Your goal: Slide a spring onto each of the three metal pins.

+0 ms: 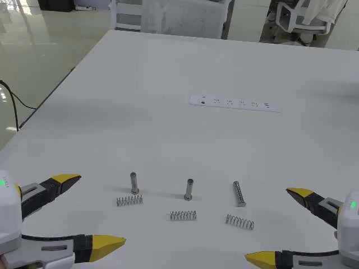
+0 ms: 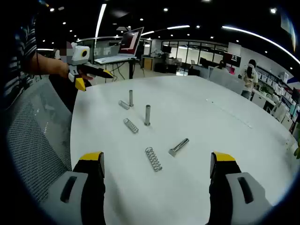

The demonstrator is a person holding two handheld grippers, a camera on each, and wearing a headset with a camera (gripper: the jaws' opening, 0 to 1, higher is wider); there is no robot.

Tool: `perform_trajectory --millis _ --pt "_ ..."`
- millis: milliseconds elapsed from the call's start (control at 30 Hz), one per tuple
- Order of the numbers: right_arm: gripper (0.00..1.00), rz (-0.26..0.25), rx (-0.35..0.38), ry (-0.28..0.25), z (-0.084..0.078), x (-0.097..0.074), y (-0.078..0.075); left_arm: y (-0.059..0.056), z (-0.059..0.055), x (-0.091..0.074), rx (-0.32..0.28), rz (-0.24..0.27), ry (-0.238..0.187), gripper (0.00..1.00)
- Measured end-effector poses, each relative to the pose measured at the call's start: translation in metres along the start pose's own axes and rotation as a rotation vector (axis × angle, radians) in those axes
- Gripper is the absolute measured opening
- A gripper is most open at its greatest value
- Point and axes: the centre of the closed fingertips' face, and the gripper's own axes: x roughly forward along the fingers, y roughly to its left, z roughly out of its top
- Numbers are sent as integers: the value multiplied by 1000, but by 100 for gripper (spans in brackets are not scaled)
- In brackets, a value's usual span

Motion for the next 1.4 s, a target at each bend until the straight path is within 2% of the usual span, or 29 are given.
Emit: perform_trajectory --millis 467,1067,1400 --pt "90 -9 20 -2 -2 0 -2 -1 -1 -2 -6 9 -1 89" --pt "90 -23 10 -10 1 -1 -3 -1 -2 -3 -15 6 -4 91" --pt "90 -11 14 -9 1 0 -1 -1 -2 -4 -15 2 -5 91"
